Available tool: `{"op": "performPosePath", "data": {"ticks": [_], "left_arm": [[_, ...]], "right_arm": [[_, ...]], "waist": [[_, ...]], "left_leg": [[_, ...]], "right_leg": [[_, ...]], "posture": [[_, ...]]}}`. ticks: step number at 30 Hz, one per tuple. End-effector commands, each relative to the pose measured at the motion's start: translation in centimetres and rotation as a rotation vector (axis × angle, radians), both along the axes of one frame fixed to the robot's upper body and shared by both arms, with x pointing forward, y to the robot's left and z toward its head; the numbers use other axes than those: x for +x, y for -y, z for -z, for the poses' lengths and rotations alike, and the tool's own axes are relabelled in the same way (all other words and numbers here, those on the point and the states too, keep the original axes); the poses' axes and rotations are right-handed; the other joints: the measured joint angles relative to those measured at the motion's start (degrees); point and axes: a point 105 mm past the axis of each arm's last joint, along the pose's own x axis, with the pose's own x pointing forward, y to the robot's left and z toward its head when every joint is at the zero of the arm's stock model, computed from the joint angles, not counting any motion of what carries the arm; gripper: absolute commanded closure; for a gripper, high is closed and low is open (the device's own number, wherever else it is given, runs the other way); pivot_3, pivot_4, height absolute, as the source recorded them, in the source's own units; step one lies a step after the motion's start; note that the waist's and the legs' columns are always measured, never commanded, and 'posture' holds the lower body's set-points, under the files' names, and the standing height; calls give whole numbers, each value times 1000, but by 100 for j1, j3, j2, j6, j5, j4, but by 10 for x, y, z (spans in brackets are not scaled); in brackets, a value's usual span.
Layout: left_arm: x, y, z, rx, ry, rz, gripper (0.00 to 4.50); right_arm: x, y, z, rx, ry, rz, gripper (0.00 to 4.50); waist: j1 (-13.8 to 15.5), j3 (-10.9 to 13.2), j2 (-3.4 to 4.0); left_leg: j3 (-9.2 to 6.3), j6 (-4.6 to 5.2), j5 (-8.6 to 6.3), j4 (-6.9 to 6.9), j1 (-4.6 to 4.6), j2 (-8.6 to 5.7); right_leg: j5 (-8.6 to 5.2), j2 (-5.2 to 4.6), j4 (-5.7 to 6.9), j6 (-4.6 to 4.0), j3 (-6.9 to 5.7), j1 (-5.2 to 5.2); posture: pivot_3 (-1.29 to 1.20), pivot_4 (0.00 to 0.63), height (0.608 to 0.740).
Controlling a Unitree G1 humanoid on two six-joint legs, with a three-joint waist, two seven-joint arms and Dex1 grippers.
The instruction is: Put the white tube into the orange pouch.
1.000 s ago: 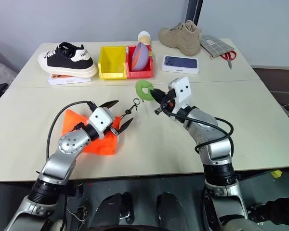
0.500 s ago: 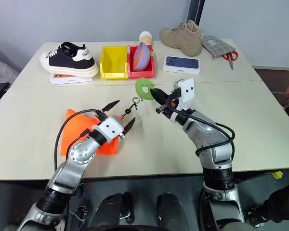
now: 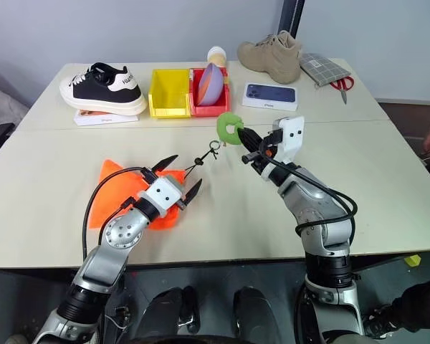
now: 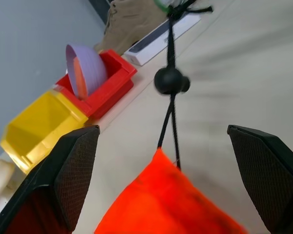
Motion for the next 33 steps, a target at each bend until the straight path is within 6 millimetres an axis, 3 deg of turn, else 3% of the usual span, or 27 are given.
{"op": "performPosePath", "data": {"ticks": [1, 9, 12, 22, 28, 33], "left_arm": [[1, 2, -13, -82, 13, 24, 50], [7, -5, -31, -589, -277, 171, 50], [7, -10, -33, -680, -418, 262, 50], [-15, -37, -32, -778, -674, 457, 50], [-17, -54, -29, -744, -724, 453, 50], [-12, -56, -30, -704, -710, 450, 50]], "right_arm": [[-5, 4, -18, 4, 86, 16, 4500], [-11, -3, -18, -81, 133, -28, 4500], [-12, -5, -18, -124, 154, -41, 4500], [-38, -39, -10, -387, 330, -182, 4500], [-43, -40, -12, -427, 389, -205, 4500], [-45, -37, -11, -450, 406, -222, 4500]], "waist": [[6, 0, 0], [2, 0, 0], [-14, 0, 0], [-37, 0, 0], [-7, 1, -1], [-8, 1, -2]], "left_leg": [[0, 0, 0, 2, 0, 0], [-3, -1, 1, 8, 0, 1], [-9, -6, 4, 19, 1, 4], [-15, -29, 17, 25, 2, 6], [-17, -30, 16, 35, 1, 5], [-18, -29, 15, 38, 1, 5]], "right_leg": [[0, 0, 0, 0, 0, 1], [0, 4, 4, 3, -1, 3], [0, 11, 10, 5, -1, 7], [-4, 18, 15, 10, 0, 11], [-4, 16, 15, 9, 0, 16], [-4, 12, 15, 7, -1, 16]], "posture": [[0, 150, 740], [0, 150, 740], [0, 150, 740], [0, 150, 740], [0, 150, 740], [0, 150, 740]]}}
